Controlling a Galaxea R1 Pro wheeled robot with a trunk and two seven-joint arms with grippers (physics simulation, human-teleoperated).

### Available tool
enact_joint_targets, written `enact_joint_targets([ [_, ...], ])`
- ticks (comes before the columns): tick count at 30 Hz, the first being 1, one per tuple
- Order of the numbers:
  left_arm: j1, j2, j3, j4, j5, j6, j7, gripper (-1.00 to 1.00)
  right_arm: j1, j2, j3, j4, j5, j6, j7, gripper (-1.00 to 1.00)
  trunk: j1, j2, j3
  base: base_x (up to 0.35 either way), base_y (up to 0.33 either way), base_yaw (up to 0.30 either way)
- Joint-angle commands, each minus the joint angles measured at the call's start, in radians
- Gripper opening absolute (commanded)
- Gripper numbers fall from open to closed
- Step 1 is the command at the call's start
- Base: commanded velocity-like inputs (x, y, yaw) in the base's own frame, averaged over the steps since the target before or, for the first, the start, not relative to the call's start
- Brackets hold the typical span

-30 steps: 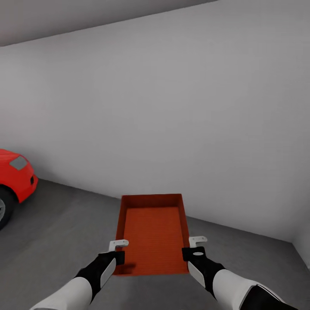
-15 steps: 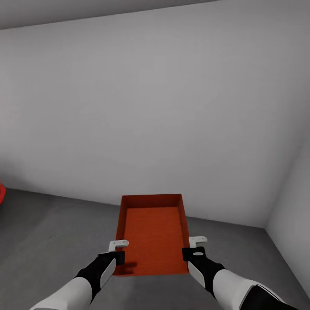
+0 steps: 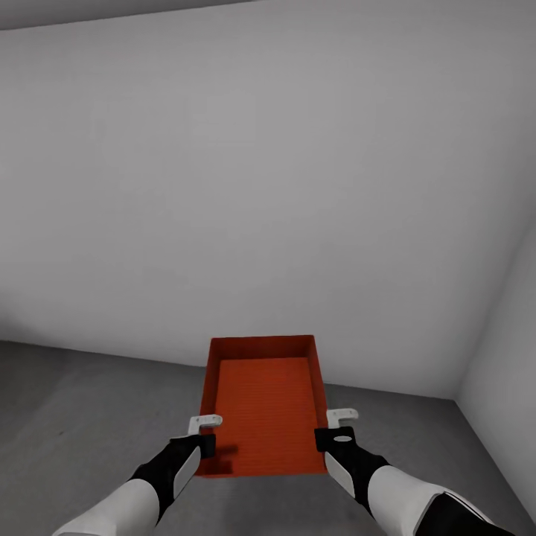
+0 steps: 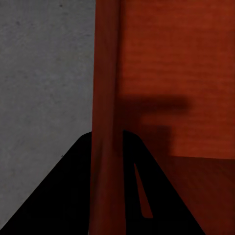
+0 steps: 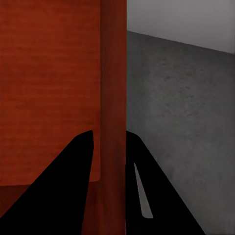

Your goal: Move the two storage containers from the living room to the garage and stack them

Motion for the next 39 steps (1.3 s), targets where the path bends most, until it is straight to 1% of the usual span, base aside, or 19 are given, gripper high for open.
enact_joint_targets([
  [1,-0.001,0.0,0.01,-0.011,-0.005,-0.024,0.008,-1.0,-0.001,-0.001,-0.003,0.005,-0.021,0.001,-0.002,-1.0,0.001,-0.002,-0.002,0.319,0.0,-0.001],
  [5,-0.001,0.0,0.01,-0.011,-0.006,-0.026,0.009,-1.0,-0.001,-0.001,-0.003,0.005,-0.021,0.001,-0.002,-1.0,0.001,-0.002,-0.002,0.227,0.0,0.0],
  [11,-0.001,0.0,0.01,-0.011,-0.006,-0.028,0.008,-1.0,-0.001,-0.001,-0.004,0.005,-0.021,0.001,-0.003,-1.0,0.001,-0.002,-0.002,0.02,0.0,-0.038],
  [26,-0.001,0.0,0.01,-0.011,-0.006,-0.028,0.008,-1.0,-0.001,-0.001,-0.003,0.005,-0.021,0.001,-0.003,-1.0,0.001,-0.002,-0.002,0.0,0.0,-0.186],
  [39,-0.001,0.001,0.01,-0.011,-0.007,-0.029,0.008,-1.0,-0.001,-0.001,-0.003,0.005,-0.021,0.001,-0.002,-1.0,0.001,-0.002,-0.002,0.0,0.0,-0.014],
])
